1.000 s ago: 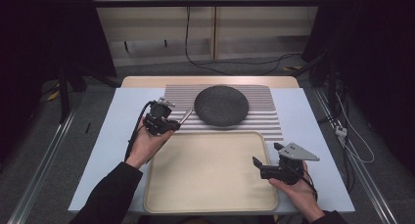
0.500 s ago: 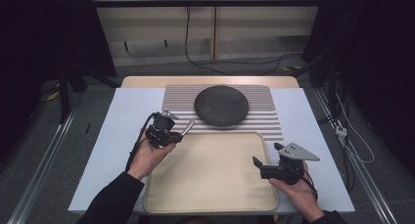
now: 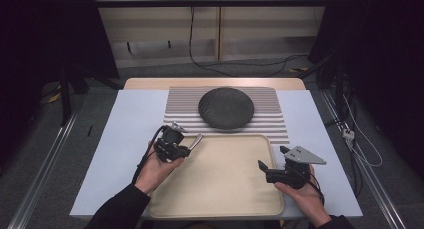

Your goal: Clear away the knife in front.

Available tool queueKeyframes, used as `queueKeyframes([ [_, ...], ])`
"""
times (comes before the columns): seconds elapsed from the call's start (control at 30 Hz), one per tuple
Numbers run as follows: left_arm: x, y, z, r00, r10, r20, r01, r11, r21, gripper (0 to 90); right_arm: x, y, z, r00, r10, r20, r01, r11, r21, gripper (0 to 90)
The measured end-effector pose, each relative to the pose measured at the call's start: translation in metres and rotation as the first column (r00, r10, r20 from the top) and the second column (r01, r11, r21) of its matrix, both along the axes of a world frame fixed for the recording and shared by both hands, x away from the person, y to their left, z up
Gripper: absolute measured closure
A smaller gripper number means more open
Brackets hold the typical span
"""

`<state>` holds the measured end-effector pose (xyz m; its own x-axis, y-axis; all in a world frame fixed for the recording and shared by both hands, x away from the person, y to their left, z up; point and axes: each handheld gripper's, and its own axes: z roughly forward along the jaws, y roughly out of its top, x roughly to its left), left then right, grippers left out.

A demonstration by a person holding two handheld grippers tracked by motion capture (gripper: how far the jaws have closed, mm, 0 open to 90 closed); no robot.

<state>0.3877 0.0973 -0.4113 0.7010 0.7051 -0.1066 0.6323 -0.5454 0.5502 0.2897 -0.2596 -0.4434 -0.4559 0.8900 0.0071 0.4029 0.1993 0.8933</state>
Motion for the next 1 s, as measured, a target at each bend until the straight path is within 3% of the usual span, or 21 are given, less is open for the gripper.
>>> queueKeyframes([
  [0.07, -0.003, -0.002, -0.004, 1.0, 0.002, 0.009, -0.002, 0.9999, 0.014, 79.9, 0.0, 0.0, 0.0, 1.0, -0.001, 0.0, 0.001, 1.0, -0.001, 8.0],
  [0.4, -0.009, -0.006, -0.018, 0.9997, -0.012, -0.019, 0.013, 0.9991, 0.04, 79.9, 0.0, 0.0, 0.0, 1.0, -0.001, -0.002, 0.001, 1.0, -0.001, 8.1],
  [0.47, -0.013, -0.006, -0.021, 0.9998, -0.015, -0.014, 0.016, 0.998, 0.061, 79.8, -0.001, 0.0, 0.0, 1.0, -0.001, 0.001, 0.001, 1.0, -0.001, 8.1],
  [0.73, -0.014, -0.002, -0.024, 0.9992, -0.04, 0.005, 0.04, 0.9983, 0.042, 78.5, -0.001, 0.0, 0.0, 1.0, -0.001, -0.001, 0.001, 1.0, -0.005, 8.1],
  [0.87, -0.013, 0.001, -0.024, 0.9991, -0.033, 0.025, 0.032, 0.998, 0.055, 65.1, -0.001, 0.001, 0.0, 1.0, 0.0, -0.001, 0.0, 1.0, -0.006, 8.1],
  [0.93, -0.012, 0.005, -0.025, 0.9991, -0.021, 0.036, 0.02, 0.9992, 0.034, 54.1, -0.001, 0.001, 0.0, 1.0, 0.002, 0.0, -0.002, 1.0, -0.005, 8.1],
  [1.0, -0.009, 0.008, -0.024, 0.9993, -0.011, 0.037, 0.011, 0.9998, -0.015, 43.3, -0.001, 0.001, 0.0, 1.0, 0.002, -0.001, -0.002, 1.0, -0.006, 8.0],
])
